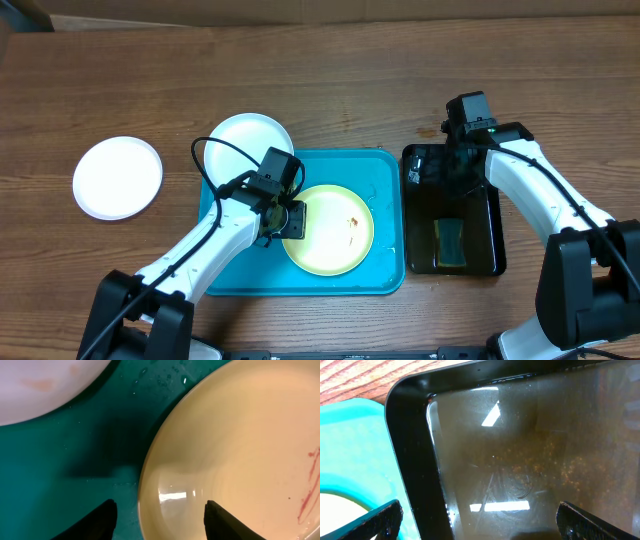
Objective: Clean dirty plates on tray and stack at the side
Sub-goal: 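Reach the left gripper back and grasp the yellow plate rim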
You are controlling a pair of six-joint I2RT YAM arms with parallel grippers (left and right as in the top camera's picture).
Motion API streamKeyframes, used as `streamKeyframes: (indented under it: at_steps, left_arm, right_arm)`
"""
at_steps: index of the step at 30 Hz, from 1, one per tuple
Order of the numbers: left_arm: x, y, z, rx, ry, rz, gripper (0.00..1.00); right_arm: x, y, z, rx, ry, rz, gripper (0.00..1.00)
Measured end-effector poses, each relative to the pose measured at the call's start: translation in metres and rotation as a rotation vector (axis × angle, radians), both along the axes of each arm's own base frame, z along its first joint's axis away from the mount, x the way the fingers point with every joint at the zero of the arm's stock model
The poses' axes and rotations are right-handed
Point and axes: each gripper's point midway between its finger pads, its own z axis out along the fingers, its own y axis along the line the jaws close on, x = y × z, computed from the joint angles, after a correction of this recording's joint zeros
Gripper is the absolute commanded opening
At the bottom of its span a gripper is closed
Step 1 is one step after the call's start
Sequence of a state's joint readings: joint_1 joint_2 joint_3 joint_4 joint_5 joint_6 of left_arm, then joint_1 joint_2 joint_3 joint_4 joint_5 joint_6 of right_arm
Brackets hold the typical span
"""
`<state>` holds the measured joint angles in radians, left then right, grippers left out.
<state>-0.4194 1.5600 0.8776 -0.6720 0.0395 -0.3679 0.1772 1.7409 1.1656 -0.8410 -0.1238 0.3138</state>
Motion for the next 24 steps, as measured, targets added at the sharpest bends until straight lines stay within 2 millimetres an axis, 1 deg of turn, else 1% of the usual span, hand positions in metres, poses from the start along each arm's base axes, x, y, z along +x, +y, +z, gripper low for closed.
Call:
streamKeyframes:
  at_steps: [2,5,6,9,10,12,13,16,18,24]
  left_arm:
    - [-0.001,0.001,-0.004,0.008,0.01,0.002,0.47]
    - [-0.003,0.003,-0.013,0.024,0.038,0.004,0.42]
    - [-0.003,0.003,-0.017,0.029,0.048,0.004,0.4]
    - [-0.004,0.004,-0.028,0.043,0.075,0.005,0.39]
    - [-0.001,0.002,-0.028,0.041,0.067,0.005,0.38]
    - [0.007,-0.001,-0.028,0.034,0.048,0.006,0.3]
    - [0.01,-0.002,-0.029,0.034,0.042,0.005,0.29]
    - [0.015,-0.003,-0.029,0.029,0.037,0.015,0.26]
    - [0.014,-0.003,-0.029,0.025,0.043,0.026,0.28]
    - [0.004,-0.001,-0.03,0.016,0.1,0.097,0.28]
  right_arm:
    - [0.0,0.0,0.0,0.0,0.0,0.0,1.0]
    - [0.0,0.0,0.0,0.0,-0.001,0.001,1.0]
    - [0.0,0.0,0.0,0.0,0.001,0.0,1.0]
    - [0.0,0.0,0.0,0.0,0.0,0.0,1.0]
    - [0.0,0.0,0.0,0.0,0.0,0.0,1.0]
    - [0.0,0.0,0.0,0.0,0.0,0.001,1.0]
    - [0.0,0.0,0.0,0.0,0.0,0.0,1.0]
    - [0.0,0.0,0.0,0.0,-0.001,0.0,1.0]
    - [0.0,0.0,0.0,0.0,0.0,0.001,1.0]
    - [0.0,0.0,0.0,0.0,0.0,0.0,1.0]
